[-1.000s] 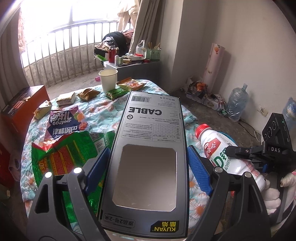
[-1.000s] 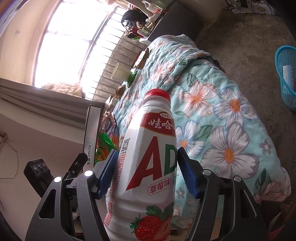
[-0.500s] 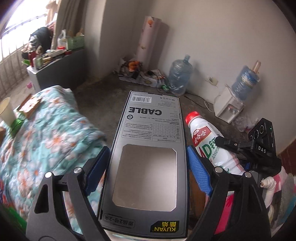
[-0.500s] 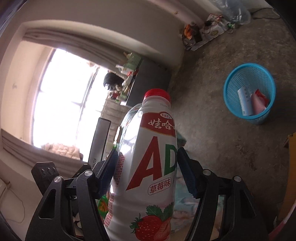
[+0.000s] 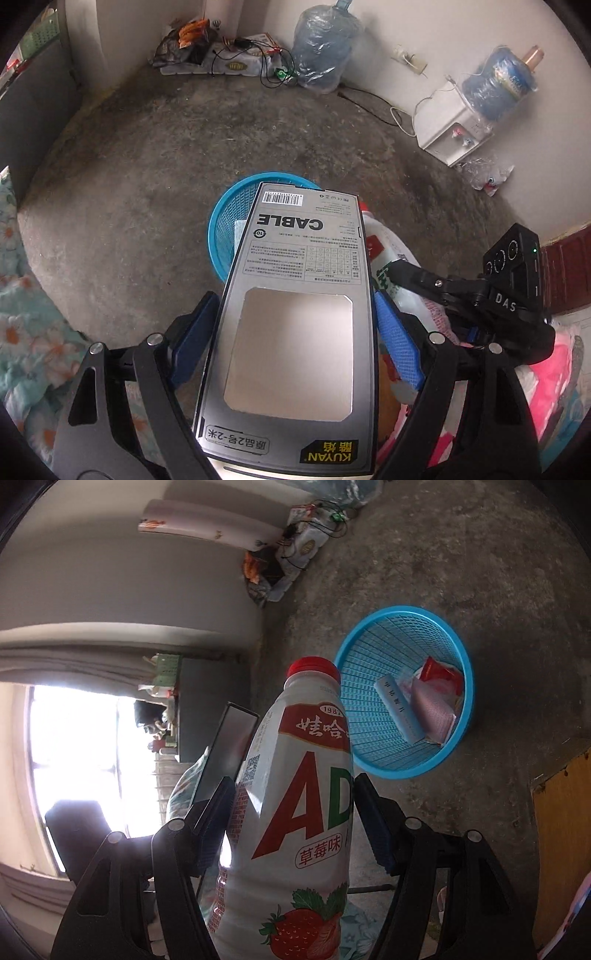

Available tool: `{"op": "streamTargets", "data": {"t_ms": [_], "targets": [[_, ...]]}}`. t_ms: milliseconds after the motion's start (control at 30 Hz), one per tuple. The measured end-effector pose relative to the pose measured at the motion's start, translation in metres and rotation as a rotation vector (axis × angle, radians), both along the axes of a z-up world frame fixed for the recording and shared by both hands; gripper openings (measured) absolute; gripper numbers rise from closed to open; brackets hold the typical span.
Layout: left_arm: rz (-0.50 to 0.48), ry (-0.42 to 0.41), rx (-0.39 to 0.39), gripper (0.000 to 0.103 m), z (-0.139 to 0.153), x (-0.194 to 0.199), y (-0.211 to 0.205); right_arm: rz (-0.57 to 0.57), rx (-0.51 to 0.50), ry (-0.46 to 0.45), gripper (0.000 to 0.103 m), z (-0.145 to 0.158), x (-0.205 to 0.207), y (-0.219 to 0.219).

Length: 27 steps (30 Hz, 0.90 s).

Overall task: Collect trash
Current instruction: 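Open both grippers to drop the box and bottle into the wastebasket, then move both tools back over the bed toward the snack bags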

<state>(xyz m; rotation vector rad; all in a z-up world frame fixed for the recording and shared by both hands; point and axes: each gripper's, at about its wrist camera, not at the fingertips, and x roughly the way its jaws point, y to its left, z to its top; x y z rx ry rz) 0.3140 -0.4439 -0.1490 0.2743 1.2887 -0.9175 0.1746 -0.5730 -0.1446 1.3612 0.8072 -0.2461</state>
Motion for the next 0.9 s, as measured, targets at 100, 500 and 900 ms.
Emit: {"op": "streamTargets", "data": {"t_ms": [100, 500, 900], "targets": [[0.053, 0.019, -0.009, 0.084, -0.024, 0.023, -0.029, 0.011, -0.014, 0.095, 0.066, -0.041, 0.024, -0.028], [0.110, 0.018, -0.098, 0.086, -0.033, 0.036, -0.035, -0.119, -0.046, 0.157, 0.068, -0.088, -0.003, -0.038], [0.091, -0.144, -0.271, 0.086, 0.095, -0.021, 0.081, -0.128, -0.164, 0.070, 0.068, -0.009, -0.043, 0.029]]}}
